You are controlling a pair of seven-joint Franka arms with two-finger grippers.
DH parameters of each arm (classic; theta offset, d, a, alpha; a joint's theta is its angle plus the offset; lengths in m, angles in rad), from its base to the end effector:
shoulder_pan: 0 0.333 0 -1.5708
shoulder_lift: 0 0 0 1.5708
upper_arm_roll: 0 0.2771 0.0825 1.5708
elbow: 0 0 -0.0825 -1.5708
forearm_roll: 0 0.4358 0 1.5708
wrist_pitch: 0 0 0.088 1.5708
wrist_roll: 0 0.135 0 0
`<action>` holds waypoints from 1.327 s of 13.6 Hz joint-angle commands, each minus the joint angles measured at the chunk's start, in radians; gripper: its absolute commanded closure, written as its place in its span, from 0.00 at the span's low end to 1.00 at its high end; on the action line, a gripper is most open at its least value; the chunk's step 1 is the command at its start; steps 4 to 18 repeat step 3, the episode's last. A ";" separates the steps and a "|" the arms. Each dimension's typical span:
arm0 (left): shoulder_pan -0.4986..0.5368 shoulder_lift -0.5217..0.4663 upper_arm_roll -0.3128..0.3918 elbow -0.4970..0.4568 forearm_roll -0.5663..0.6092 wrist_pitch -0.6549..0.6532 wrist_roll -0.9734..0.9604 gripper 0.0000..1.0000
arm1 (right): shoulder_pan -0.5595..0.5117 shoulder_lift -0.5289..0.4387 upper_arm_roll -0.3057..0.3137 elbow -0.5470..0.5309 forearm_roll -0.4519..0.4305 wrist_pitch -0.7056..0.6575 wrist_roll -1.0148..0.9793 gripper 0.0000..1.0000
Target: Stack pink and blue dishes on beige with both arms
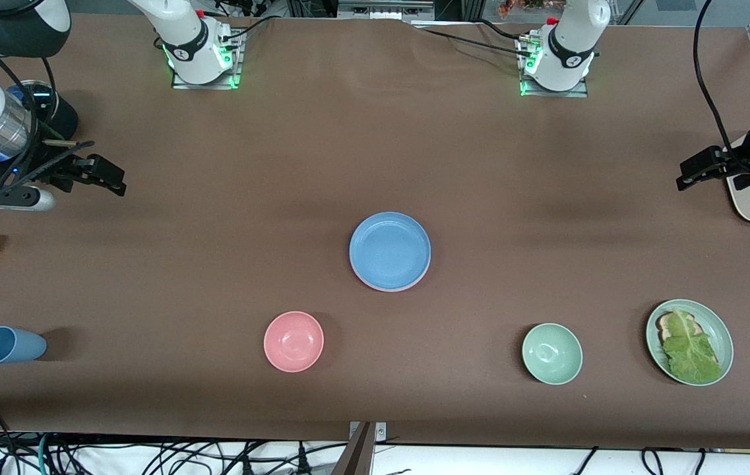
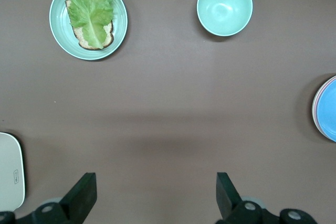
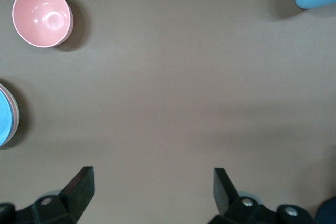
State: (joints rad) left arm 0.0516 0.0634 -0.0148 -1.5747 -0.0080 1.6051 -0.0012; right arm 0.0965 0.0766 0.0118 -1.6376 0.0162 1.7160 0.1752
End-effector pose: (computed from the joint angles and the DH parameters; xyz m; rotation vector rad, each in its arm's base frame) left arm 0.6234 0.0221 0.5195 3.1311 0.0602 -0.0514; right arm 0.6309 0.0704 0.4875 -3.1227 0.1082 0.0009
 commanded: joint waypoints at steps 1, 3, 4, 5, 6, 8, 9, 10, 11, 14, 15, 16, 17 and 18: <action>-0.001 0.015 -0.001 0.030 0.020 -0.011 0.020 0.00 | -0.005 0.014 -0.001 0.041 0.014 -0.042 -0.014 0.00; -0.001 0.015 -0.001 0.030 0.020 -0.010 0.020 0.00 | -0.005 0.015 -0.003 0.061 0.013 -0.070 -0.017 0.00; -0.001 0.015 -0.001 0.030 0.020 -0.010 0.020 0.00 | -0.005 0.015 -0.003 0.061 0.013 -0.070 -0.017 0.00; -0.001 0.015 -0.001 0.030 0.020 -0.010 0.020 0.00 | -0.005 0.015 -0.003 0.061 0.013 -0.070 -0.017 0.00; -0.001 0.015 -0.001 0.030 0.020 -0.010 0.020 0.00 | -0.005 0.015 -0.003 0.061 0.013 -0.070 -0.017 0.00; -0.001 0.015 -0.001 0.030 0.020 -0.010 0.020 0.00 | -0.005 0.015 -0.003 0.061 0.013 -0.070 -0.017 0.00; -0.001 0.015 -0.001 0.030 0.020 -0.010 0.020 0.00 | -0.005 0.015 -0.003 0.061 0.013 -0.070 -0.017 0.00; -0.001 0.015 -0.001 0.030 0.020 -0.010 0.020 0.00 | -0.005 0.015 -0.003 0.061 0.013 -0.070 -0.017 0.00; -0.001 0.015 -0.001 0.030 0.020 -0.010 0.020 0.00 | -0.005 0.015 -0.003 0.061 0.013 -0.070 -0.017 0.00; -0.001 0.015 -0.001 0.030 0.020 -0.010 0.020 0.00 | -0.005 0.015 -0.003 0.061 0.013 -0.070 -0.017 0.00; -0.001 0.015 -0.001 0.030 0.020 -0.010 0.020 0.00 | -0.005 0.015 -0.003 0.061 0.013 -0.070 -0.017 0.00; -0.001 0.015 -0.001 0.030 0.020 -0.010 0.020 0.00 | -0.005 0.015 -0.003 0.061 0.013 -0.070 -0.017 0.00; -0.001 0.015 -0.001 0.030 0.020 -0.010 0.020 0.00 | -0.005 0.015 -0.003 0.061 0.013 -0.070 -0.017 0.00; -0.001 0.015 -0.001 0.030 0.020 -0.010 0.020 0.00 | -0.005 0.015 -0.003 0.061 0.013 -0.070 -0.017 0.00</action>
